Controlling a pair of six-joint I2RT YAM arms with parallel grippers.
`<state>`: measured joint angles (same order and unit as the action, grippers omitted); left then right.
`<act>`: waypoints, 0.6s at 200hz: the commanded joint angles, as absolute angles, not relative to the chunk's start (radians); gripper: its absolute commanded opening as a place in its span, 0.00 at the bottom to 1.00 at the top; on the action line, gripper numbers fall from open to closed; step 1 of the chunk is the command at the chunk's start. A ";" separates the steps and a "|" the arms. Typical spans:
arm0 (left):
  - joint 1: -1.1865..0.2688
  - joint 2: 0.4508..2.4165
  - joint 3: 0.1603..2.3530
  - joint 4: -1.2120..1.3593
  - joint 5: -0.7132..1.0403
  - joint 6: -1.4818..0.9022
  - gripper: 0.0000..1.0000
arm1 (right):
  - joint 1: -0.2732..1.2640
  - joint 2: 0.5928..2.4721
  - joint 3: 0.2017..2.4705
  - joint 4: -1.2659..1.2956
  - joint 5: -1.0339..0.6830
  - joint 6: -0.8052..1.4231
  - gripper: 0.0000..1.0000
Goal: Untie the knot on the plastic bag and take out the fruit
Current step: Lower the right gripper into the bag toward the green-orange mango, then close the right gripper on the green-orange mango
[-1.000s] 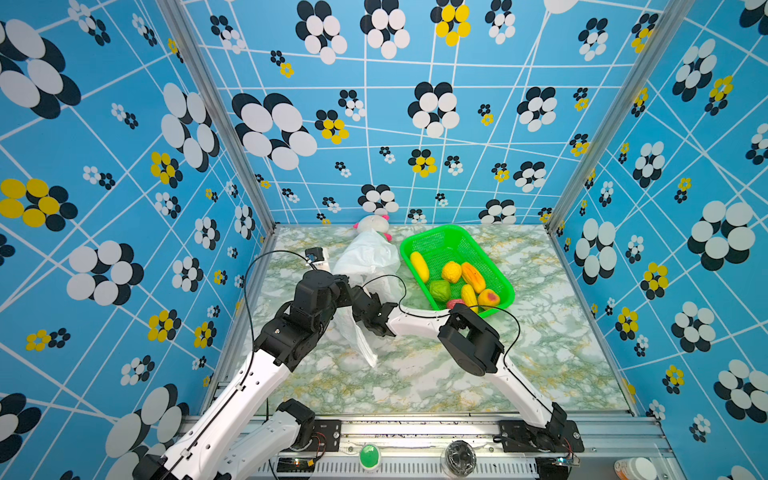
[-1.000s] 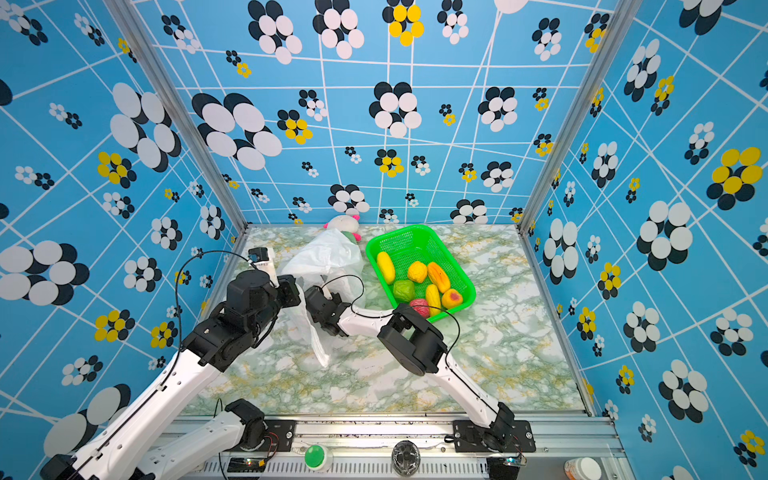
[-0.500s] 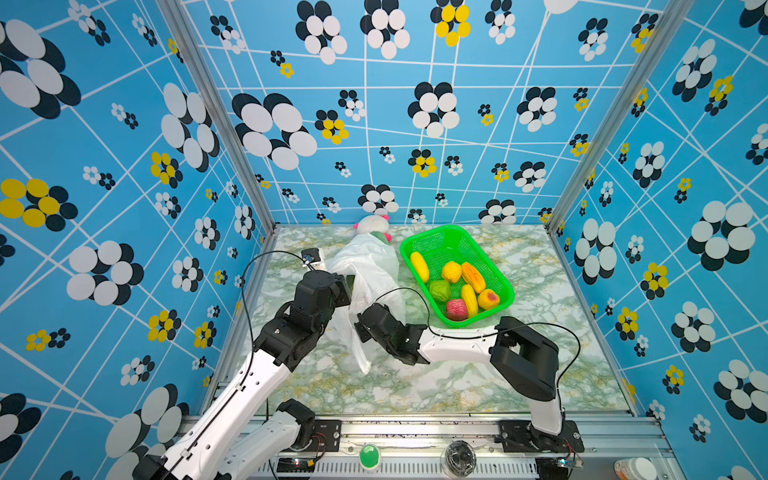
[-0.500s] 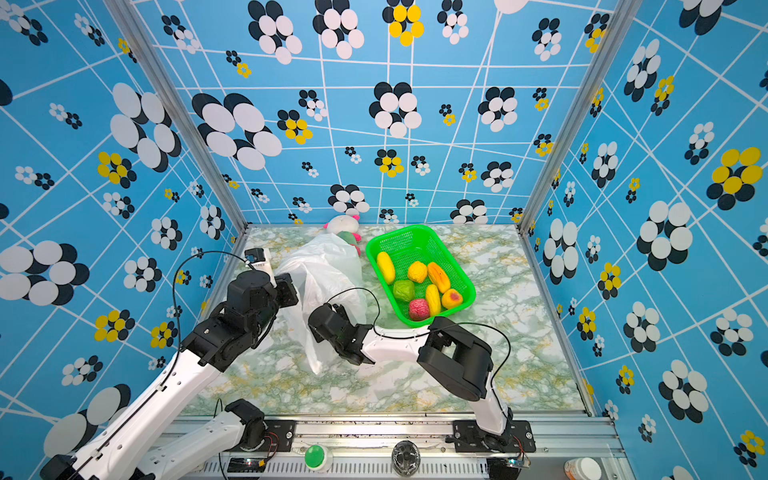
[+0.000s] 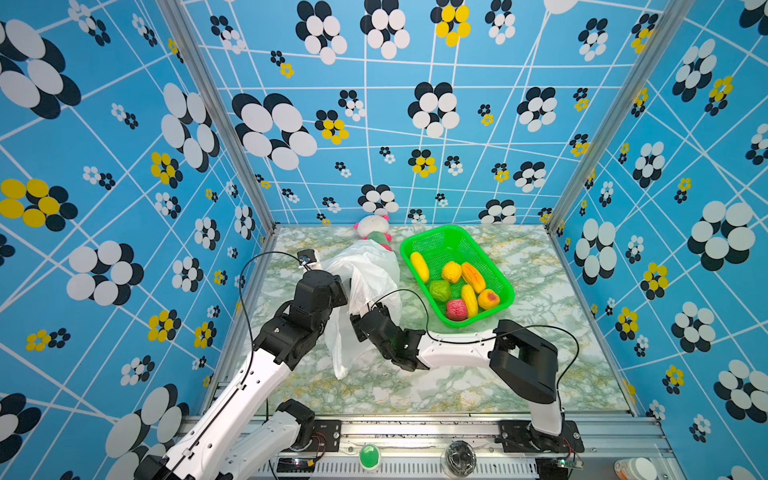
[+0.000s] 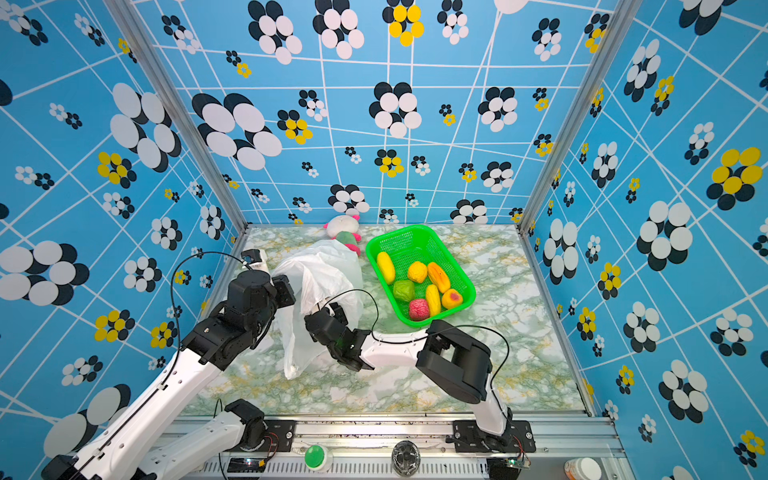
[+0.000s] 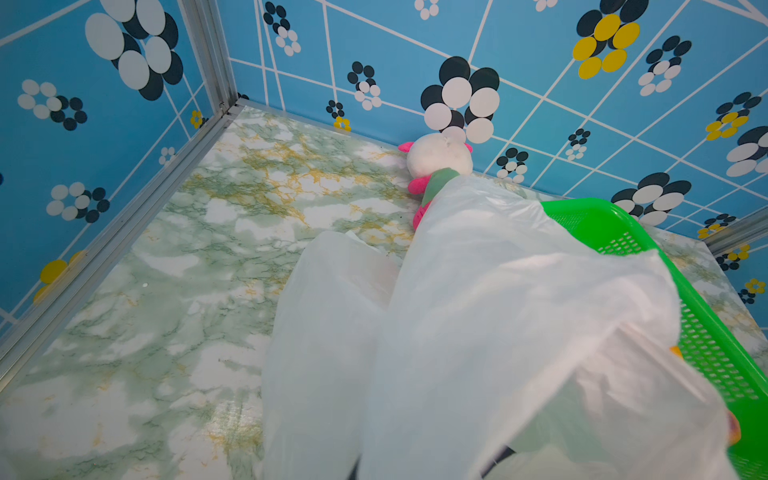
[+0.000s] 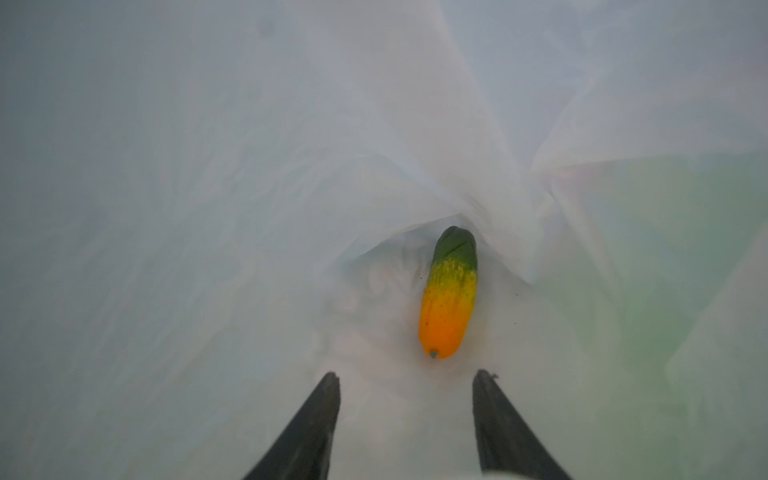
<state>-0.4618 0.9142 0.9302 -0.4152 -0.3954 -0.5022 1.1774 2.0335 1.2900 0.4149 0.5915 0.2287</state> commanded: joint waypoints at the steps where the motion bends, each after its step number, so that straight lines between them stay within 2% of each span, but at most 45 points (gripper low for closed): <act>1: -0.453 0.916 0.930 -0.400 -0.372 -0.505 0.03 | 1.168 2.118 1.381 0.335 0.628 0.252 0.66; 24: -0.453 0.917 0.932 -0.394 -0.346 -0.505 0.03 | 1.142 2.208 1.485 0.252 0.602 0.291 0.70; 47: -0.453 0.920 0.933 -0.390 -0.336 -0.503 0.03 | 1.111 2.269 1.556 0.213 0.581 0.328 0.81; 79: -0.452 0.920 0.931 -0.387 -0.328 -0.502 0.03 | 1.067 2.368 1.709 0.114 0.559 0.378 0.92; 103: -0.453 0.922 0.933 -0.383 -0.314 -0.499 0.03 | 1.043 2.438 1.795 0.063 0.535 0.394 0.92; 120: -0.453 0.920 0.933 -0.382 -0.310 -0.500 0.03 | 1.036 2.468 1.830 0.044 0.522 0.394 0.86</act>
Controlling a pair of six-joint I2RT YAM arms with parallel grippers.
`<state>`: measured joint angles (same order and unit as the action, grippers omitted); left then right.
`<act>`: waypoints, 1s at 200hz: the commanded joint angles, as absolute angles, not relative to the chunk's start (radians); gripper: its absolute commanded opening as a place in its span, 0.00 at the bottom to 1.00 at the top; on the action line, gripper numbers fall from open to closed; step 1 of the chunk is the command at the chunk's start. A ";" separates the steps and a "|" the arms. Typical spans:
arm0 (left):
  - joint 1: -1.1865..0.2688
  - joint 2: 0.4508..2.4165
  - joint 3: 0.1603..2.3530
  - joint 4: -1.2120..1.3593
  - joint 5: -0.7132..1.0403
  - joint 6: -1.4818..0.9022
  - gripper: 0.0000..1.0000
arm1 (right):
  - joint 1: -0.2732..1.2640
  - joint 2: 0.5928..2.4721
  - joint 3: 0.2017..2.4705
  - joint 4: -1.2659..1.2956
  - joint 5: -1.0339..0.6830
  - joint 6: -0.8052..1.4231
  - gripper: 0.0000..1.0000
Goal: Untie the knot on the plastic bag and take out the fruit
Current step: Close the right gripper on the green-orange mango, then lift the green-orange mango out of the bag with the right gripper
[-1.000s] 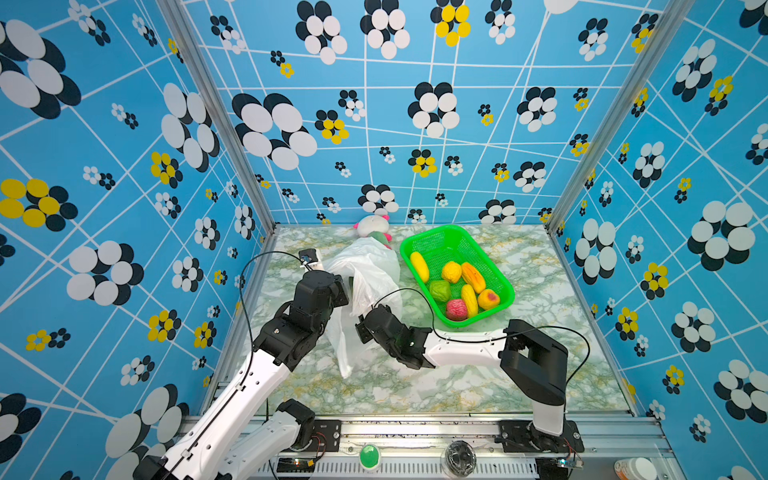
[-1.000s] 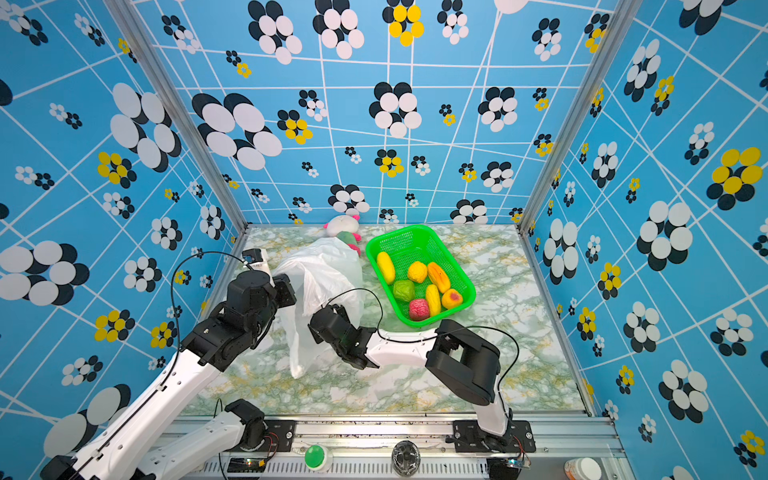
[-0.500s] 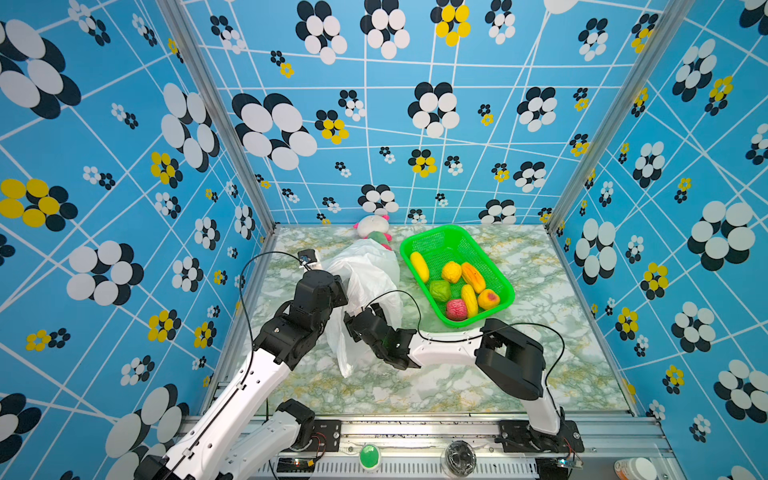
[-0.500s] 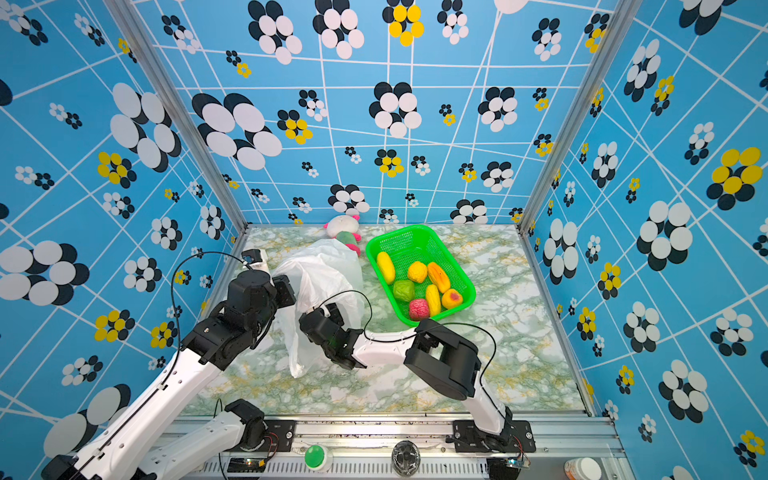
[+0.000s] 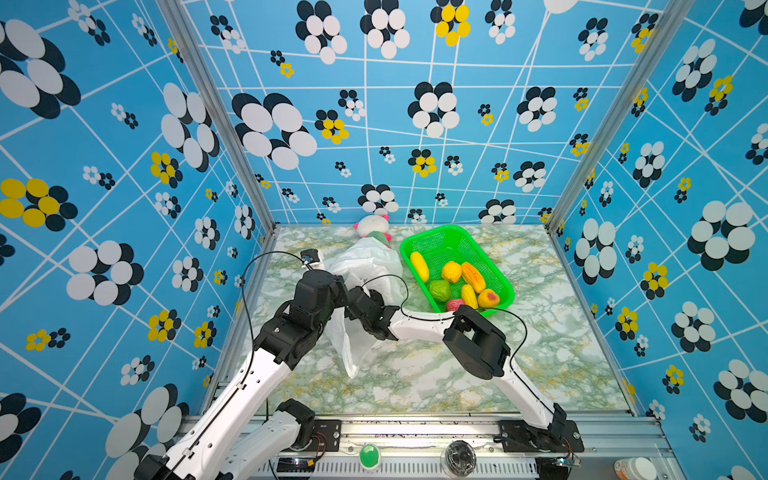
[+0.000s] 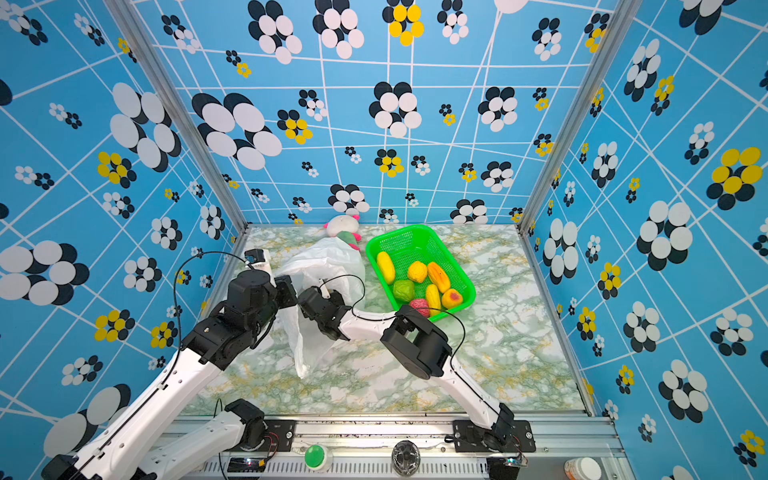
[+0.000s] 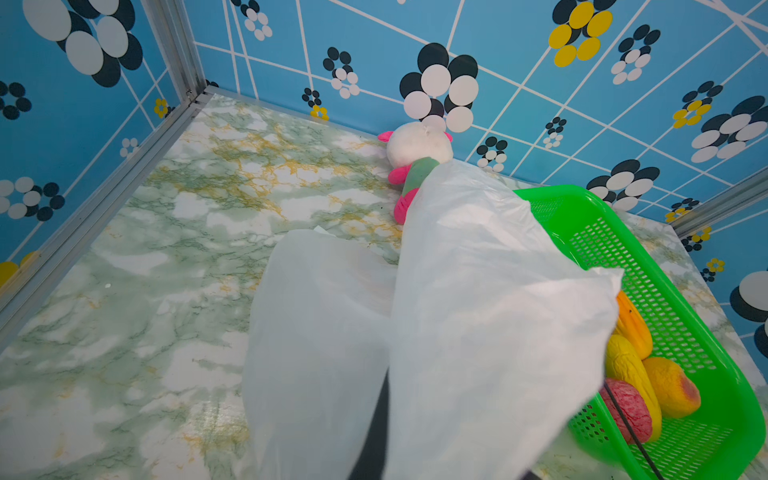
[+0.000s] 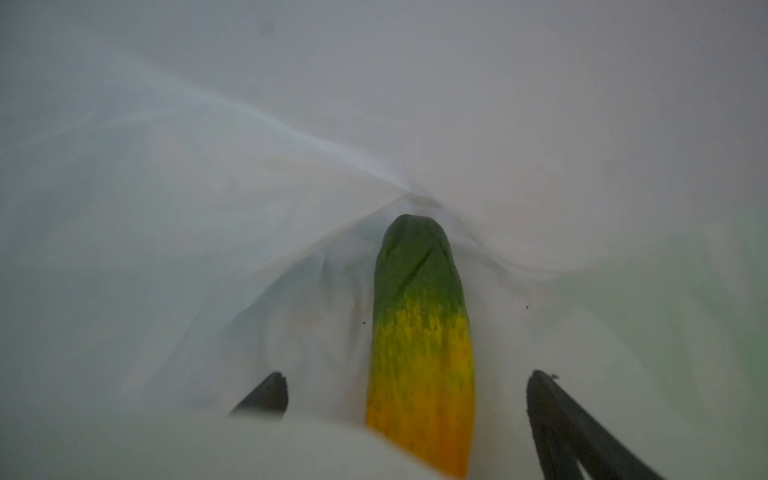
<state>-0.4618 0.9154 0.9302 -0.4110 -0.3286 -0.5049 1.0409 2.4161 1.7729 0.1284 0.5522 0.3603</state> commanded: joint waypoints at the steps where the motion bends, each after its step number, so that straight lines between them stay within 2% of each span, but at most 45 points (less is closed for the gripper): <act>1: -0.452 0.920 0.933 -0.382 -0.309 -0.500 0.03 | 1.036 2.470 1.831 0.044 0.522 0.394 0.86; 43: -0.453 0.915 0.932 -0.383 -0.313 -0.499 0.03 | 1.032 2.436 1.787 0.076 0.487 0.376 0.55; 80: -0.451 0.926 0.933 -0.388 -0.326 -0.501 0.02 | 1.042 2.306 1.621 0.188 0.451 0.317 0.39; 115: -0.449 0.927 0.936 -0.398 -0.354 -0.501 0.02 | 1.083 2.120 1.414 0.323 0.469 0.219 0.32; 150: -0.448 0.919 0.940 -0.413 -0.377 -0.505 0.01 | 1.162 1.956 1.249 0.465 0.479 0.130 0.31; 200: -0.440 0.923 0.940 -0.428 -0.409 -0.510 0.01 | 1.225 1.782 1.059 0.629 0.471 0.110 0.25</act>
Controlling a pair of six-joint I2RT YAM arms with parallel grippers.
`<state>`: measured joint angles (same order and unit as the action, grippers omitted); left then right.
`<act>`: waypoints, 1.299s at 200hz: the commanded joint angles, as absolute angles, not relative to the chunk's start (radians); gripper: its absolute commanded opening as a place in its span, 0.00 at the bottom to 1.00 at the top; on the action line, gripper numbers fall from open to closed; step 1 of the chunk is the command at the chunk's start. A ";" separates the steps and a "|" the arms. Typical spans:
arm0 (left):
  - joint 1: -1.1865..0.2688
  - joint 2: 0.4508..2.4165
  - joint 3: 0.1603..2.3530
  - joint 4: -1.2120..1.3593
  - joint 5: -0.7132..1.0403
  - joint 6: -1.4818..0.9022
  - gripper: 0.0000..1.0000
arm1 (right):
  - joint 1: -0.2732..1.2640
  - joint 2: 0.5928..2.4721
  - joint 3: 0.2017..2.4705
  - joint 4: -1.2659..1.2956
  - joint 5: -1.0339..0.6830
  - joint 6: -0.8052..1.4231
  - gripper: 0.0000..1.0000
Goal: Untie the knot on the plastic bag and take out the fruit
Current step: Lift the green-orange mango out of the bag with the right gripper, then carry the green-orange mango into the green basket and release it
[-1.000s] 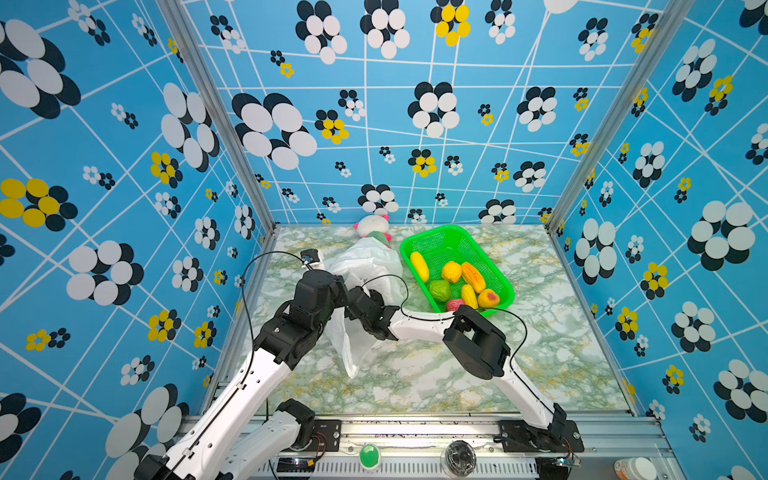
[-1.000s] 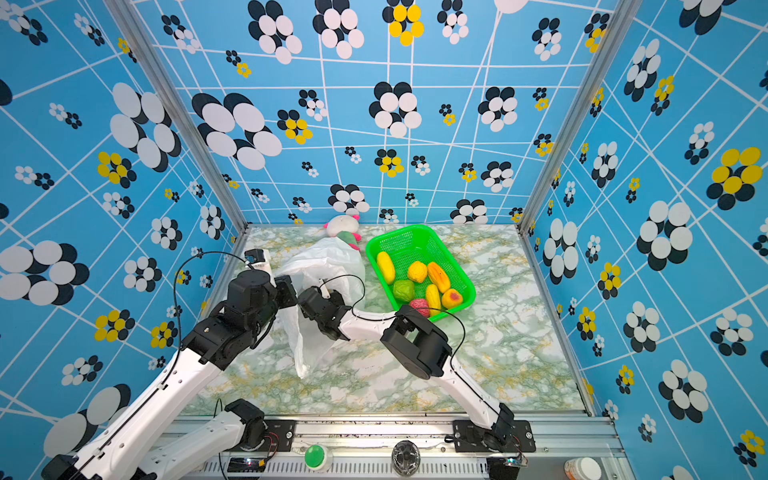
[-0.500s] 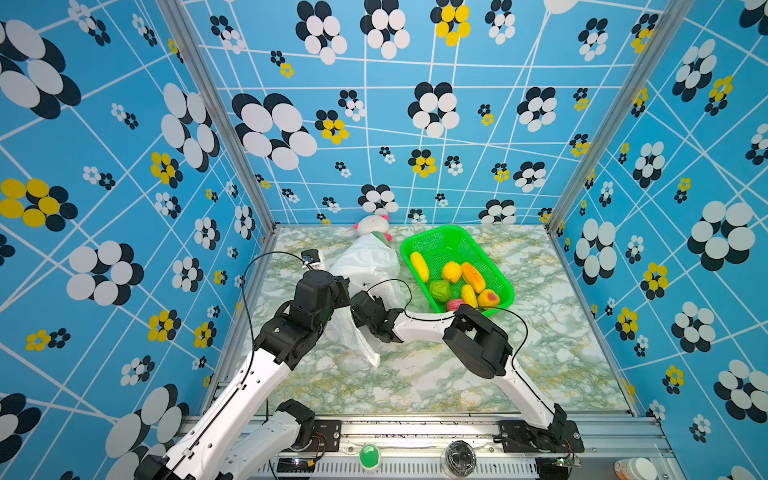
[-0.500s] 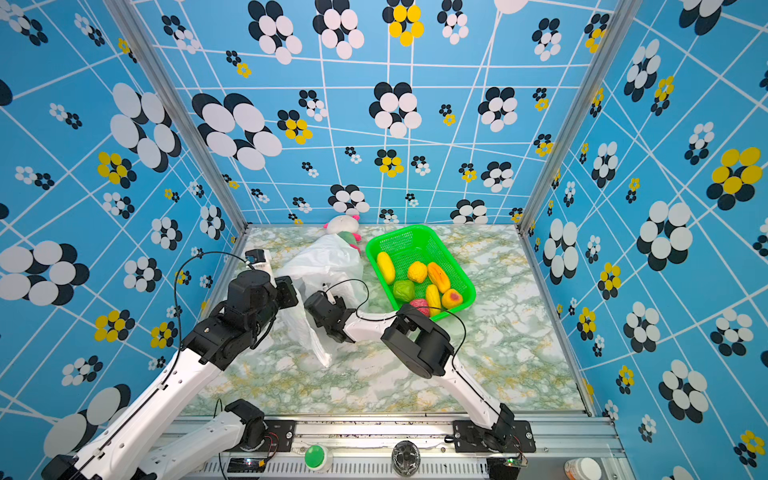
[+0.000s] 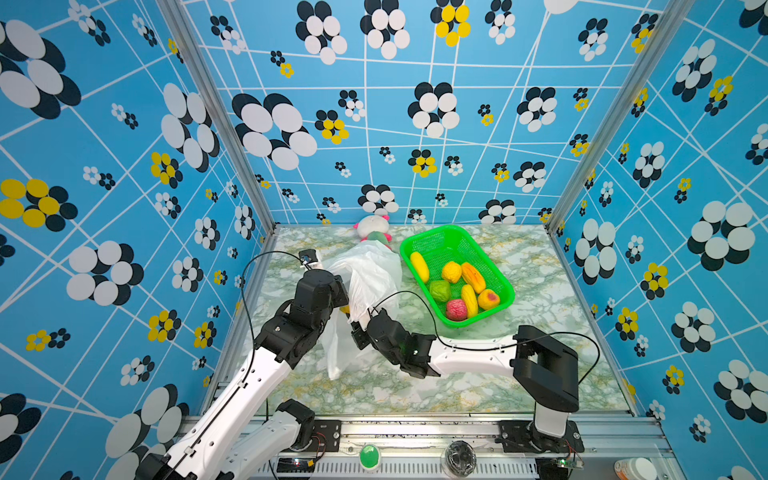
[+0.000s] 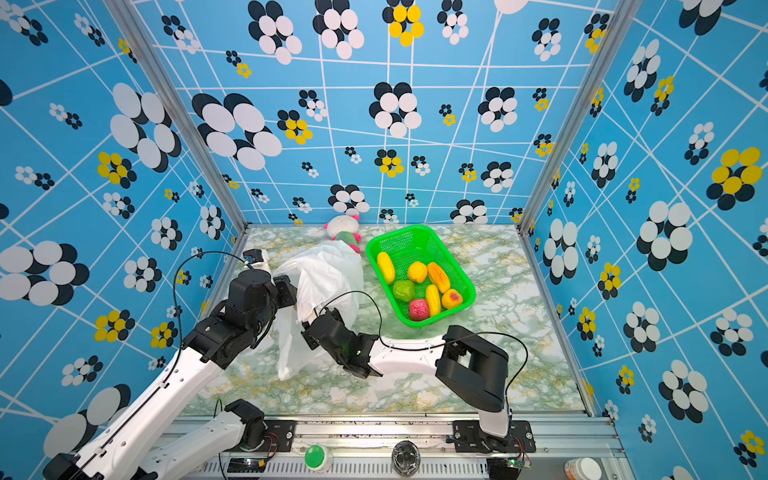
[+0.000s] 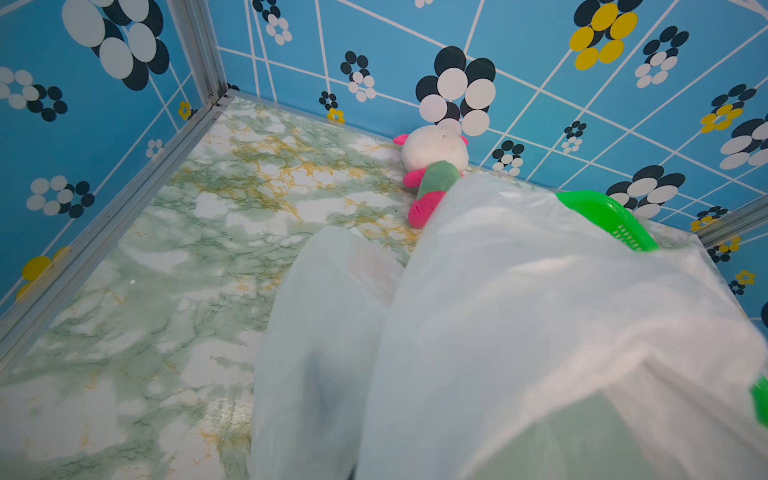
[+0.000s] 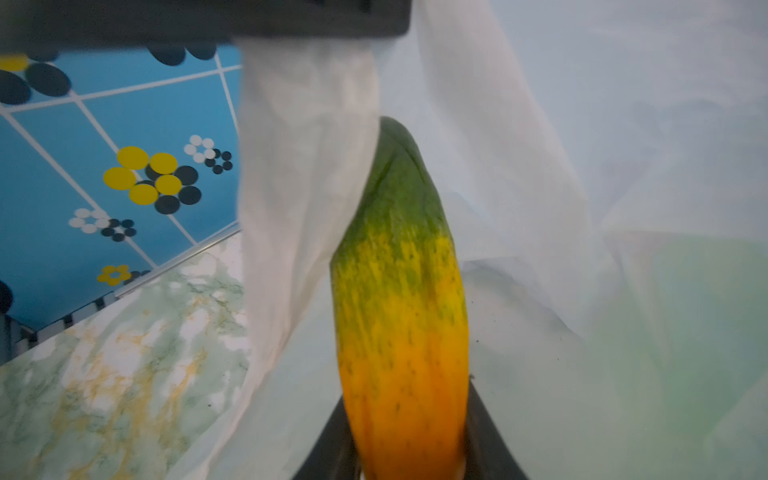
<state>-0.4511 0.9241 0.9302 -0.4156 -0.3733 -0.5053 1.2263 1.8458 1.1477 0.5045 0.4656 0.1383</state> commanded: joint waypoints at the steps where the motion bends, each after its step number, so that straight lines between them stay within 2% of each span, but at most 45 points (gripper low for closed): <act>1: -0.440 0.924 0.940 -0.427 -0.409 -0.510 0.01 | 1.225 1.778 1.057 0.631 0.472 0.111 0.25; 66: -0.430 0.943 0.946 -0.445 -0.427 -0.520 0.00 | 1.226 1.589 0.917 0.677 0.451 0.133 0.24; 114: -0.403 0.957 0.965 -0.521 -0.526 -0.558 0.00 | 1.227 1.490 0.883 0.663 0.229 0.124 0.24; 154: -0.365 0.952 0.965 -0.555 -0.545 -0.593 0.00 | 1.229 1.373 0.807 0.675 0.115 0.063 0.24; 211: -0.359 0.933 0.950 -0.537 -0.533 -0.596 0.00 | 1.185 1.128 0.627 0.729 0.285 0.075 0.23; 260: -0.359 0.922 0.937 -0.502 -0.482 -0.588 0.00 | 0.923 0.947 0.592 0.448 0.477 0.263 0.20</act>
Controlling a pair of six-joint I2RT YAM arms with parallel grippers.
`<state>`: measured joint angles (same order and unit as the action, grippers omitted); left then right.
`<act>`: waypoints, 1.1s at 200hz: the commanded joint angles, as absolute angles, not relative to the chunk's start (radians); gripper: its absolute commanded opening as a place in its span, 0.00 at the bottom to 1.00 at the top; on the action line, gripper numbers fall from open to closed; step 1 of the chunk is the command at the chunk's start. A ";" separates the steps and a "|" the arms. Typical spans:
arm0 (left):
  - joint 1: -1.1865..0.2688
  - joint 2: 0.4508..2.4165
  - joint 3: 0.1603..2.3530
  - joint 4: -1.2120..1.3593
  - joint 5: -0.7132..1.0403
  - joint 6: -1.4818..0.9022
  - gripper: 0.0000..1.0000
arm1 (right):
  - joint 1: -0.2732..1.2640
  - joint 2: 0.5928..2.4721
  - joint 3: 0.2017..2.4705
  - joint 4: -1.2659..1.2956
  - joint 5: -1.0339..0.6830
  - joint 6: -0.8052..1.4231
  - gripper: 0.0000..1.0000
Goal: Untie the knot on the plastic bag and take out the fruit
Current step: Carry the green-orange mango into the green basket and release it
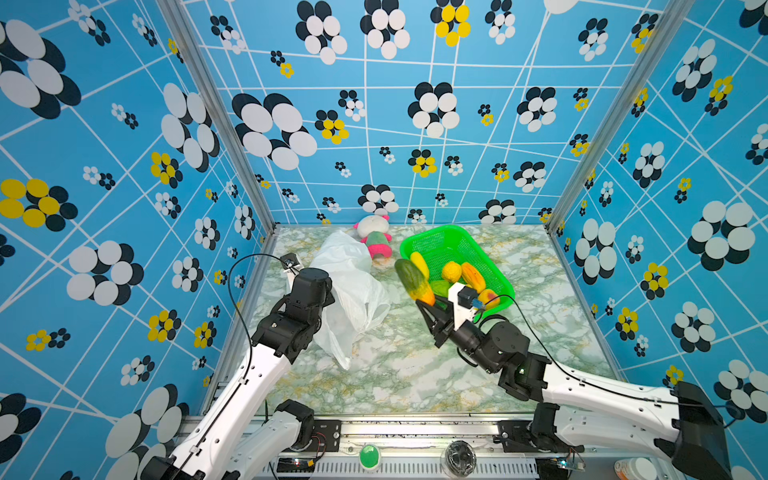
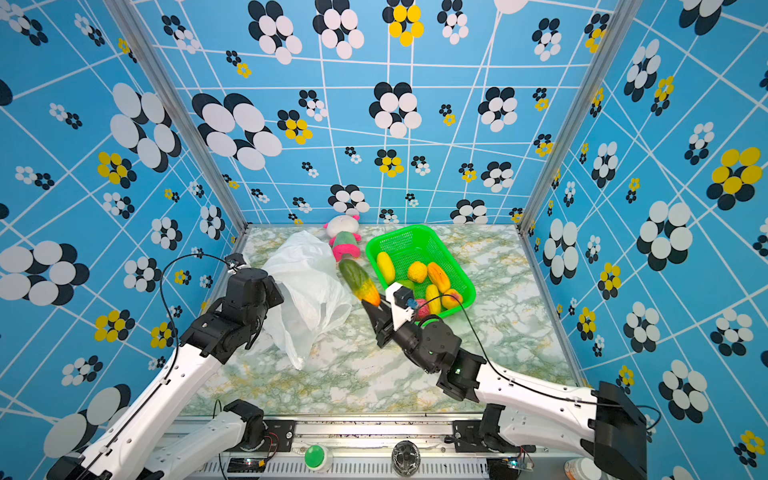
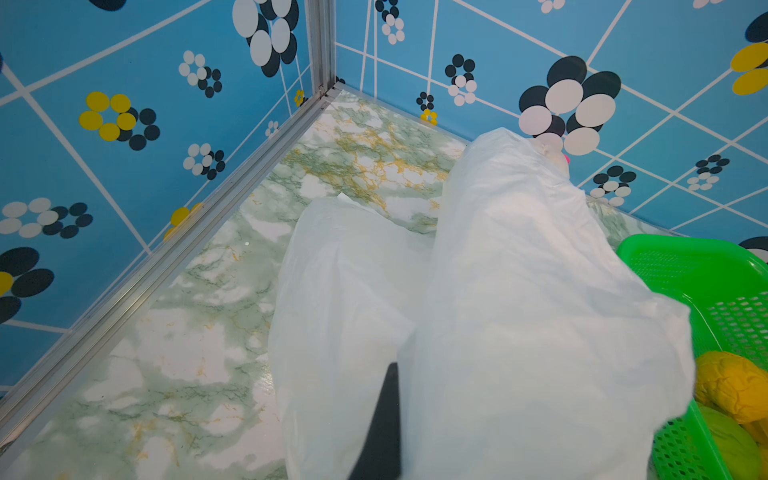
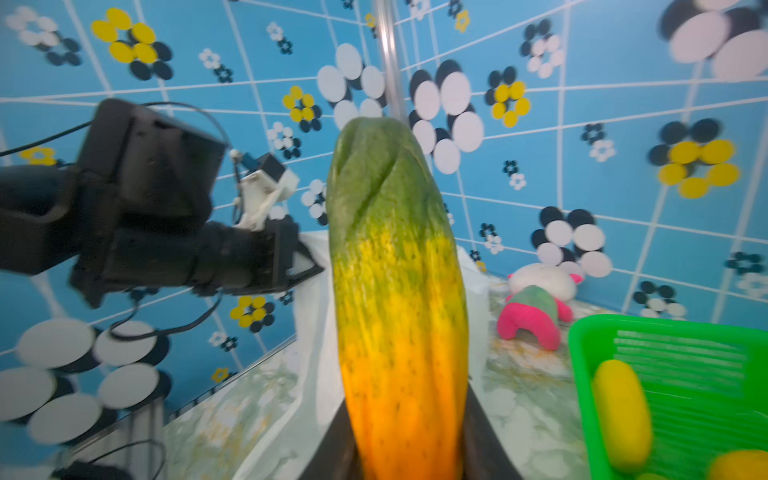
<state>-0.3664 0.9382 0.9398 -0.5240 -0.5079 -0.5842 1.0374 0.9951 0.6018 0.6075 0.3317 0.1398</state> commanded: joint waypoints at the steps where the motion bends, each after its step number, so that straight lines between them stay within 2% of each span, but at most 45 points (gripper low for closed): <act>1: -0.359 0.922 0.937 -0.502 -0.481 -0.587 0.00 | 0.913 0.947 0.592 0.442 0.479 0.268 0.20; 30: -0.359 0.922 0.936 -0.496 -0.466 -0.586 0.00 | 0.682 1.026 0.621 0.315 0.402 0.373 0.24; 51: -0.359 0.922 0.933 -0.490 -0.461 -0.586 0.00 | 0.541 1.195 0.692 0.286 0.307 0.380 0.25; 71: -0.357 0.922 0.930 -0.485 -0.453 -0.585 0.00 | 0.444 1.364 0.824 0.230 0.232 0.356 0.18; 85: -0.359 0.923 0.929 -0.483 -0.444 -0.587 0.00 | 0.387 1.451 0.909 0.199 0.187 0.349 0.21; 97: -0.359 0.922 0.930 -0.481 -0.437 -0.588 0.00 | 0.352 1.525 0.976 0.154 0.134 0.325 0.26; 126: -0.360 0.922 0.926 -0.475 -0.422 -0.590 0.00 | 0.281 1.687 1.110 0.029 0.115 0.308 0.26; 140: -0.360 0.923 0.924 -0.470 -0.416 -0.588 0.00 | 0.230 1.736 1.129 0.032 0.050 0.328 0.26; 157: -0.358 0.925 0.923 -0.471 -0.422 -0.589 0.00 | 0.191 1.775 1.141 0.044 -0.030 0.340 0.26; 187: -0.357 0.927 0.923 -0.471 -0.420 -0.587 0.00 | 0.189 1.801 1.128 0.126 -0.137 0.309 0.33; 220: -0.357 0.926 0.923 -0.470 -0.422 -0.585 0.00 | 0.186 1.864 1.177 0.089 -0.127 0.307 0.31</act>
